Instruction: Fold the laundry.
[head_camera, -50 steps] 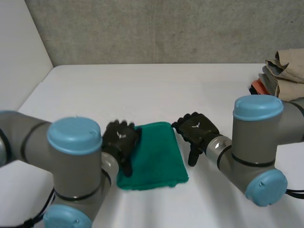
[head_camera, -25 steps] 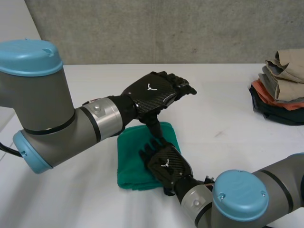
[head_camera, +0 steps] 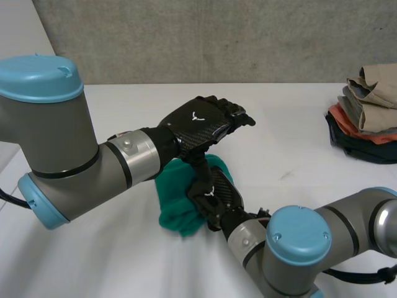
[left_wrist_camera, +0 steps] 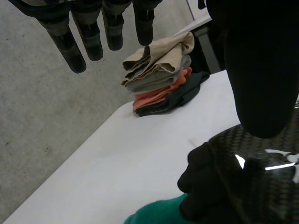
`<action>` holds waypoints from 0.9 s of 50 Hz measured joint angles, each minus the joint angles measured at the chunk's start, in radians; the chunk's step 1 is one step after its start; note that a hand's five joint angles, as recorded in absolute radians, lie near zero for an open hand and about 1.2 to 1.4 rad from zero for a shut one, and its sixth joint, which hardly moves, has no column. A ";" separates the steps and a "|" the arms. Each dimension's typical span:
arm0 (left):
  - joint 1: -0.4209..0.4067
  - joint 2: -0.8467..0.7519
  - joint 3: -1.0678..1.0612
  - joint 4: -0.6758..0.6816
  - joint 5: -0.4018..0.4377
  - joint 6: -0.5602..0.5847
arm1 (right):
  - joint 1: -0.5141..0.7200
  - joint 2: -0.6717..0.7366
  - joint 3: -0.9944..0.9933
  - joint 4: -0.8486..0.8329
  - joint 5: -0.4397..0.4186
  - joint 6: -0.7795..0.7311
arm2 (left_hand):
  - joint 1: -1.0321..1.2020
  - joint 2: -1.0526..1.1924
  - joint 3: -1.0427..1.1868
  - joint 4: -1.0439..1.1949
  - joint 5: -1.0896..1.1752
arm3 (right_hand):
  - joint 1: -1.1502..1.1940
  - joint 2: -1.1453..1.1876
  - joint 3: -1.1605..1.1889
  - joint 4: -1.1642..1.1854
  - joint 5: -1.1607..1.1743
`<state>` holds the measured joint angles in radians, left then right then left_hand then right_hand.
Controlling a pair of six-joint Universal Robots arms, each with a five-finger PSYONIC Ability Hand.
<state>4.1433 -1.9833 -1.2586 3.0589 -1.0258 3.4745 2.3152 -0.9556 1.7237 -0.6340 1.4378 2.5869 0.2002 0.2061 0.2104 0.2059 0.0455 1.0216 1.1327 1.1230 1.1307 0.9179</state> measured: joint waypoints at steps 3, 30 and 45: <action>0.002 0.002 0.000 0.000 0.000 0.000 | -0.004 0.004 -0.022 0.002 0.002 0.005 | 0.000 0.000 0.000 0.000 0.000 | 0.000 0.010 0.025 0.048 0.013; 0.066 0.131 -0.003 0.092 -0.076 -0.085 | -0.502 -0.152 -0.419 -0.015 -0.143 0.177 | 0.000 0.000 0.000 0.000 0.000 | 0.000 0.010 0.034 0.065 0.014; 0.048 0.129 -0.030 0.092 -0.068 -0.091 | -0.982 -0.034 -0.576 -0.283 -0.341 0.568 | 0.000 0.000 0.000 0.000 0.000 | 0.000 0.010 0.043 0.065 0.027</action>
<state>4.1912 -1.8540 -1.2891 3.1511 -1.0940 3.3833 1.3333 -0.9895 1.1481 -0.9171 1.0965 3.1552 0.2002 0.2061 0.2104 0.2059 0.0455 1.0216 1.1425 1.1656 1.1953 0.9446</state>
